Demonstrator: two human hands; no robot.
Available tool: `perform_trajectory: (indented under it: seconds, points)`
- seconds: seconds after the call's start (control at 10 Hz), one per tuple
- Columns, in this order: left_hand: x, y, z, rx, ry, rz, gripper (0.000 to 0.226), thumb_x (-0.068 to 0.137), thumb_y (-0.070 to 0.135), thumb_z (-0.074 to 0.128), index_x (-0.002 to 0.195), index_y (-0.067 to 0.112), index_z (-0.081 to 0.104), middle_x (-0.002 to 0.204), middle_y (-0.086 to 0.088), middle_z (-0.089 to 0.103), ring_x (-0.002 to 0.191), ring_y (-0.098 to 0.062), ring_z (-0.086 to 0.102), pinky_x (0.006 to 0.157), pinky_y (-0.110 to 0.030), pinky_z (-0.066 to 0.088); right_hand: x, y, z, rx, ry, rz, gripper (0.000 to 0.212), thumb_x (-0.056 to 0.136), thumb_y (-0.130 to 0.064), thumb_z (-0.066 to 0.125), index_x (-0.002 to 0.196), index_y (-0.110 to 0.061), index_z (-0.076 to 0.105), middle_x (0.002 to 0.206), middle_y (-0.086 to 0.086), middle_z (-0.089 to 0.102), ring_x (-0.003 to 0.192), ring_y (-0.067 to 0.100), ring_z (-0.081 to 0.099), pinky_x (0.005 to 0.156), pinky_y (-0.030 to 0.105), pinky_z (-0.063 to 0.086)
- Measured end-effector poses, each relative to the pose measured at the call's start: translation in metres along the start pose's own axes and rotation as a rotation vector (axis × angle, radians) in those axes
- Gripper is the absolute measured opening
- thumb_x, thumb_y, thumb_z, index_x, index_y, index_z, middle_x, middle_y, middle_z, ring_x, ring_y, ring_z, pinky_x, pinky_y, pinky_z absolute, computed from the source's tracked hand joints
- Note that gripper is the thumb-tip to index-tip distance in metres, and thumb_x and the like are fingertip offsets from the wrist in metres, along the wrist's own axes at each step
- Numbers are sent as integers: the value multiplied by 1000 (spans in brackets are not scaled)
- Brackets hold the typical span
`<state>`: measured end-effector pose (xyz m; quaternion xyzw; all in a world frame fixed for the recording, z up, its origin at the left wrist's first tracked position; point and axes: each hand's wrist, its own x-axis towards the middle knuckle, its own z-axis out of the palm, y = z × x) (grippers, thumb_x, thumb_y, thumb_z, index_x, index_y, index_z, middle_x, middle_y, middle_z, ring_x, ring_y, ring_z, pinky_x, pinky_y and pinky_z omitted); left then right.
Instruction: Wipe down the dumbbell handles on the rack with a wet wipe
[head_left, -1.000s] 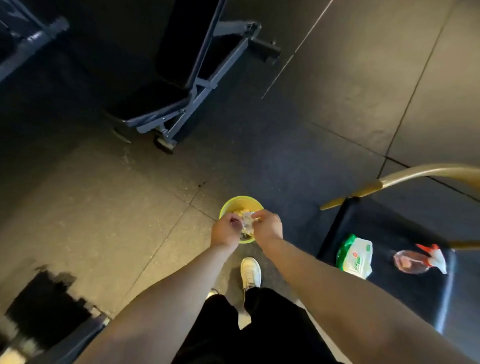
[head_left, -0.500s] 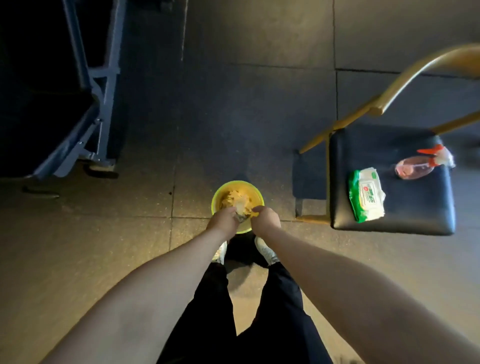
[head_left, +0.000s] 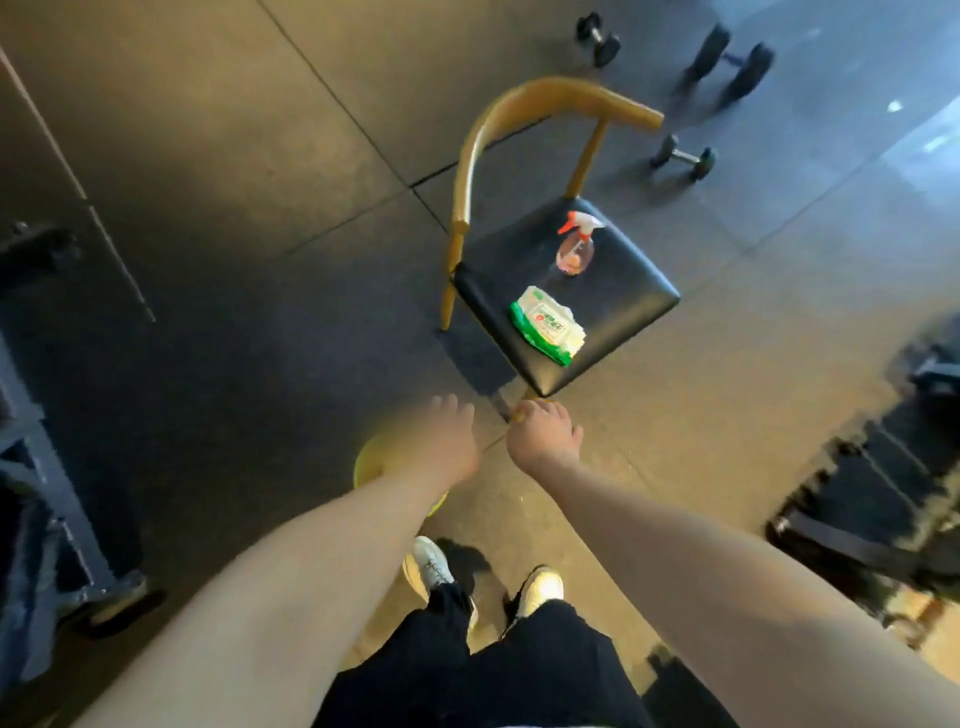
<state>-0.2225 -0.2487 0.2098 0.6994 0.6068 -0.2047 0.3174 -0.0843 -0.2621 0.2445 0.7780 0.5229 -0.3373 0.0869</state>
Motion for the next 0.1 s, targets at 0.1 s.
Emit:
perform_trajectory:
  seconds: [0.1]
  points:
    - [-13,66,-25,73,8,142,62,105,28,34,162,22,9,170,-4,-2,156,-28,-5,125,-52,2,-18,45,-33,89,95,102,51,98,-29,42,148,-22,42,163,2,27,153,25,12,121,57,13]
